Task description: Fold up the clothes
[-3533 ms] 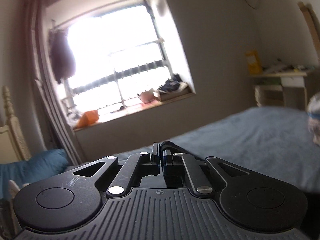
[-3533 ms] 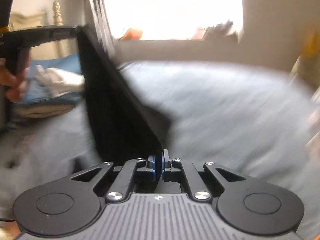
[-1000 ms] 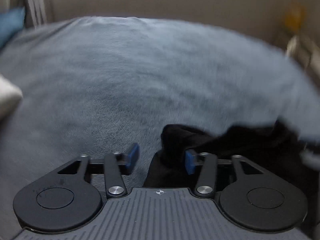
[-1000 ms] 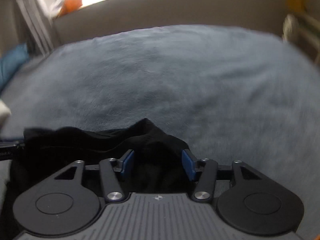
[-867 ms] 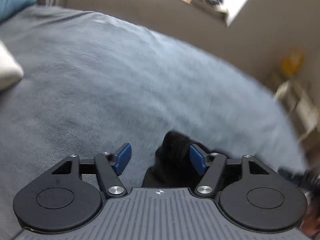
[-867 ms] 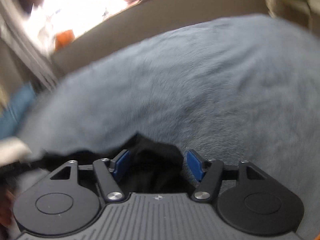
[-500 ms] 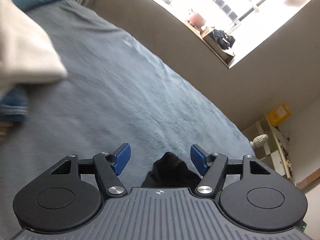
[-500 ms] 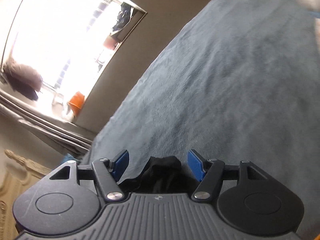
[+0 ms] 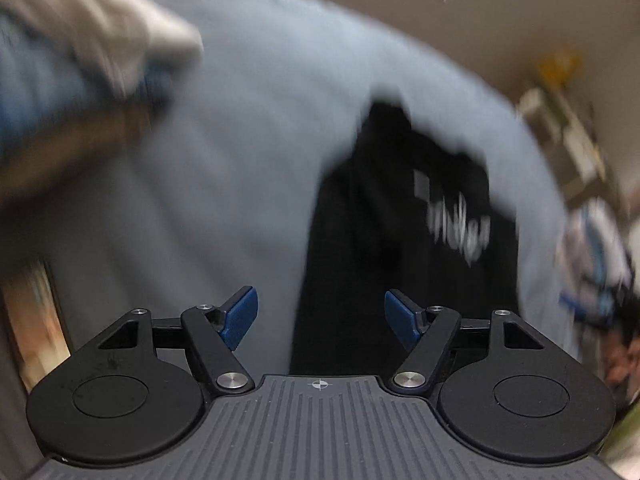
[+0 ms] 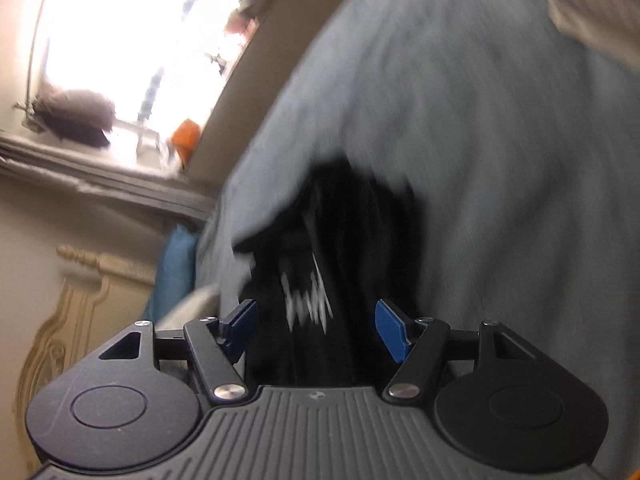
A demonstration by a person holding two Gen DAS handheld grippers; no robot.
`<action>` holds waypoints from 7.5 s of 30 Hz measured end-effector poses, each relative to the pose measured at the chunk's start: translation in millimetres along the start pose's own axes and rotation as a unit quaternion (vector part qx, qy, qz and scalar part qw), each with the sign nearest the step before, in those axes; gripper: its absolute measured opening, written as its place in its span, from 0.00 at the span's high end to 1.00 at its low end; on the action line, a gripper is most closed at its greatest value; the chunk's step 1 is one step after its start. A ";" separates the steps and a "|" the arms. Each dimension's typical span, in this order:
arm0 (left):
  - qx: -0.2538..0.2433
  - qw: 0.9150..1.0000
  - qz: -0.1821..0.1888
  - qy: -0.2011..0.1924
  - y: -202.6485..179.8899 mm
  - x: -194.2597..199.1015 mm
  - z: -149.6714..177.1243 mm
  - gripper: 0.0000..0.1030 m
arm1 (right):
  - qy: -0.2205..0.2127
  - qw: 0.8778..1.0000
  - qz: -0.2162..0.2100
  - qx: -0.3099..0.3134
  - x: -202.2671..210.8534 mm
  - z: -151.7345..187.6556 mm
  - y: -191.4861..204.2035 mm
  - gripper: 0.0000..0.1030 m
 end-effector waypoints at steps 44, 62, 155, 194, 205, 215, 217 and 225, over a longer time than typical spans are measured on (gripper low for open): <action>-0.026 1.000 -0.010 0.007 -9.5 16.5 112.5 1.00 | -0.009 0.977 0.187 0.102 115.2 127.4 -10.1 0.99; -0.060 0.986 0.001 0.154 -12.1 -55.0 133.1 0.96 | 0.102 0.933 0.328 0.111 70.6 137.4 -66.9 0.97; -0.050 0.974 -0.142 -0.169 -64.0 -207.7 -179.4 0.79 | 0.146 0.925 0.166 0.309 -306.4 -162.8 83.5 0.53; -0.042 0.943 -0.244 -0.220 -85.2 -255.2 -180.3 0.72 | -0.045 0.889 0.324 0.320 -74.1 -126.1 5.0 0.97; -0.040 0.955 -0.209 -0.206 -76.8 -245.5 -183.4 0.71 | -0.164 0.863 0.387 0.281 -60.3 -156.9 -20.7 0.66; -0.042 0.977 -0.109 -0.180 -93.2 -239.1 -222.9 0.42 | 0.018 0.923 0.154 0.353 -177.3 -145.8 59.9 0.41; -0.056 0.981 -0.102 -0.157 -103.3 -251.3 -237.4 0.41 | 0.060 0.929 0.143 0.335 -216.4 -149.2 66.1 0.42; -0.140 0.967 -0.184 -0.106 -124.6 -293.9 -256.3 0.66 | 0.198 0.916 0.194 0.290 -304.8 -154.4 63.7 0.46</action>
Point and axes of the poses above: each gripper's, at about its wrist camera, not at the fingertips, and x roughly against the way its jaws point, y to its left, z to its underside, the point moved 3 cm from there along -x, roughly the way its jaws point, and after that the axes turned 6 degrees about -z, right-handed, at the moved point
